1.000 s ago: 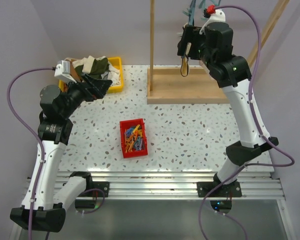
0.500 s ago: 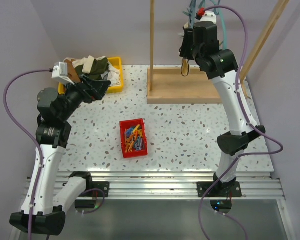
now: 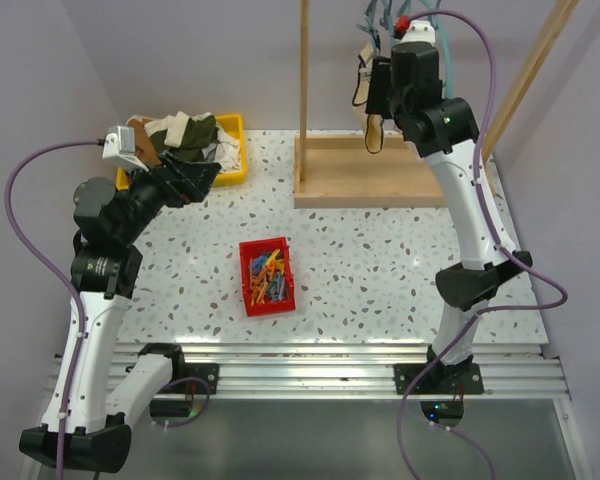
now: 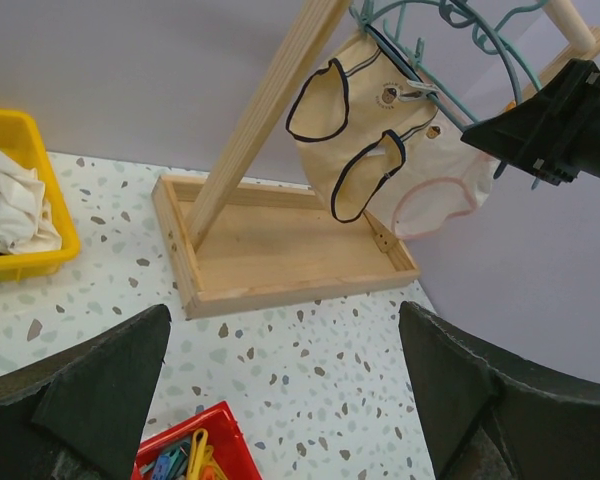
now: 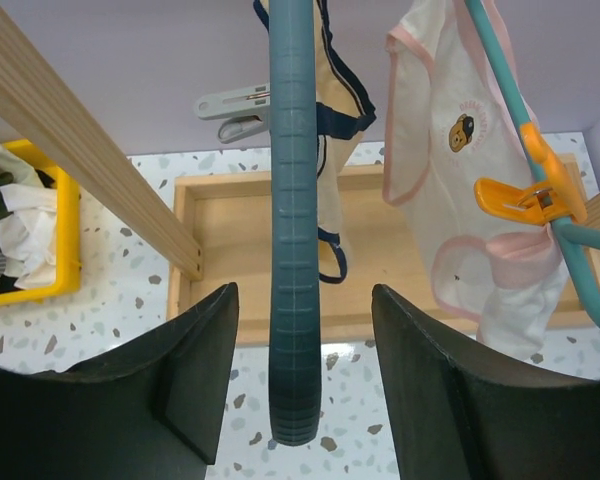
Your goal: Remove the underwear clipped to the hanger
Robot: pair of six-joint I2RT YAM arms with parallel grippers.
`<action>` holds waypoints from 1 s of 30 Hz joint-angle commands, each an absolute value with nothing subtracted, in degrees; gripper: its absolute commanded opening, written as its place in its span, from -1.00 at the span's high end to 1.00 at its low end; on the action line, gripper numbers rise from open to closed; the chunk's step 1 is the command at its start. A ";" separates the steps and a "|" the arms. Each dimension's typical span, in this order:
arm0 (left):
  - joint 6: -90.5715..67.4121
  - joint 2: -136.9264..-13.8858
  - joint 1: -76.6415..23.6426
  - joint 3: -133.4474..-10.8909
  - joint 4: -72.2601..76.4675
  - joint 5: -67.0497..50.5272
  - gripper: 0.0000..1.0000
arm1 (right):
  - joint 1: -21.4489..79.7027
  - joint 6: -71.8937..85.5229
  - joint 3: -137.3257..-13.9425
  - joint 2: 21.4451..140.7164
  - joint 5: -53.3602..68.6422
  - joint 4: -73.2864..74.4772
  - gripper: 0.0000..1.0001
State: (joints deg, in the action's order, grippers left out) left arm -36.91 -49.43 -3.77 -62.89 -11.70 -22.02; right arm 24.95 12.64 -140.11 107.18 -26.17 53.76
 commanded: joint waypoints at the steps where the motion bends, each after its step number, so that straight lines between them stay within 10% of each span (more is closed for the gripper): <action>1: -35.77 -48.69 -3.60 -62.40 -11.60 -21.36 -1.00 | 24.35 9.50 -140.27 105.20 -24.53 50.46 -0.19; 11: -34.98 -48.87 -3.60 -62.67 -11.87 -21.01 -1.00 | 22.68 9.05 -142.82 108.19 -20.40 50.98 1.00; 30: -40.35 -52.21 -4.04 -57.22 1.76 -35.07 -0.82 | 21.18 13.26 -125.34 97.74 -6.15 22.86 1.00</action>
State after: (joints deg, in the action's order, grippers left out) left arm -39.44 -52.40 -3.81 -57.56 -4.36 -30.59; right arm 21.19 11.66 -126.17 100.49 -10.28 35.00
